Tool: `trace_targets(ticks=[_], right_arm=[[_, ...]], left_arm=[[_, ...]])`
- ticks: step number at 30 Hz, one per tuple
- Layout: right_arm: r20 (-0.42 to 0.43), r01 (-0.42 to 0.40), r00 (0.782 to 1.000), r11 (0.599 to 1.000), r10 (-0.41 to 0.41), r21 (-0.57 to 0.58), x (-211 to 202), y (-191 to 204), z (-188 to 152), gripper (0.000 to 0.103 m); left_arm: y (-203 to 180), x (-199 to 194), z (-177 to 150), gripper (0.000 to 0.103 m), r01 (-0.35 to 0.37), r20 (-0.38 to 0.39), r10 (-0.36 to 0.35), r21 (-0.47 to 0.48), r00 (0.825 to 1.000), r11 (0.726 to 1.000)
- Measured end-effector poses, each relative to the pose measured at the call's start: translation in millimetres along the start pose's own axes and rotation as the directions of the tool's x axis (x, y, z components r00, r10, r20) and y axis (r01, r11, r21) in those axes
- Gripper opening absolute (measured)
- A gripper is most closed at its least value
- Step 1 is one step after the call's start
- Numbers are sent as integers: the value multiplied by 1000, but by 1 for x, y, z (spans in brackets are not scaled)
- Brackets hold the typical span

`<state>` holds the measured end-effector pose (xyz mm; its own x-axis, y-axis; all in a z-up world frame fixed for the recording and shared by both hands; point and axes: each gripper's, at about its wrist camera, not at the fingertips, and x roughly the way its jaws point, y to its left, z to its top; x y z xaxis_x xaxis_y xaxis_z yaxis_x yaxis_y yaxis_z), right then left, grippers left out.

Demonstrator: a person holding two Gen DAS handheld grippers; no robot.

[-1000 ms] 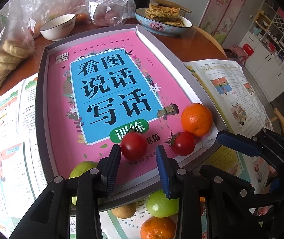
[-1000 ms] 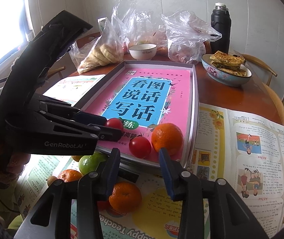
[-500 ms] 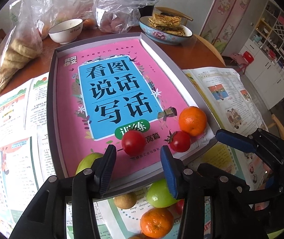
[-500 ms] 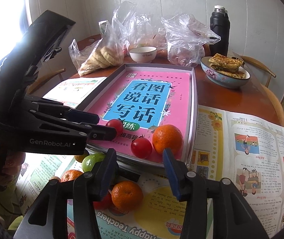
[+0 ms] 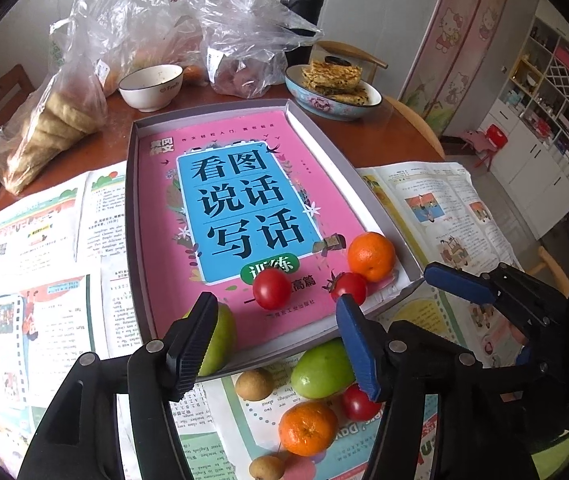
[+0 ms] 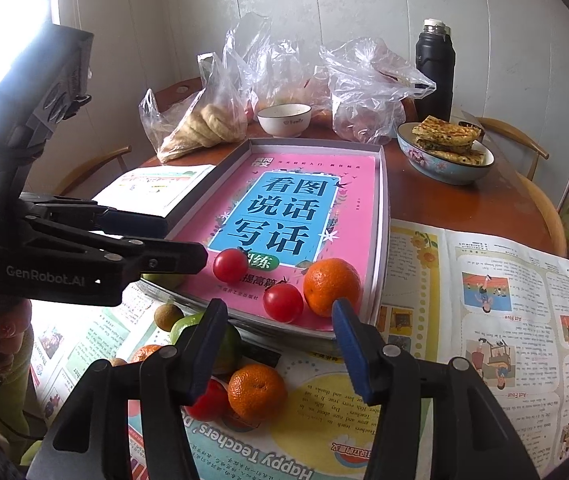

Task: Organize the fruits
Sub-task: 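Withdraw both open tools from the tray toward the loose fruit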

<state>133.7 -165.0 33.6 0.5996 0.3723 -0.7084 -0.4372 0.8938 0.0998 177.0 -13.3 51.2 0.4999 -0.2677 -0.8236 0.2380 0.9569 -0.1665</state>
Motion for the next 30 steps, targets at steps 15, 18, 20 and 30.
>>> trace_targets(ticks=[15, 18, 20, 30], right_arm=[[29, 7, 1000, 1000, -7, 10, -12, -2, 2, 58], [34, 8, 999, 1000, -8, 11, -15, -2, 2, 59], [37, 7, 999, 1000, -8, 9, -17, -2, 3, 60], [48, 11, 999, 1000, -11, 8, -26, -2, 2, 61]], left_arm=[[6, -28, -10, 72, -37, 73, 40, -37, 997, 999], [7, -30, -13, 72, -39, 74, 42, -41, 996, 998], [7, -31, -15, 72, -37, 76, 41, -45, 996, 998], [9, -40, -24, 72, -31, 87, 36, -54, 996, 998]])
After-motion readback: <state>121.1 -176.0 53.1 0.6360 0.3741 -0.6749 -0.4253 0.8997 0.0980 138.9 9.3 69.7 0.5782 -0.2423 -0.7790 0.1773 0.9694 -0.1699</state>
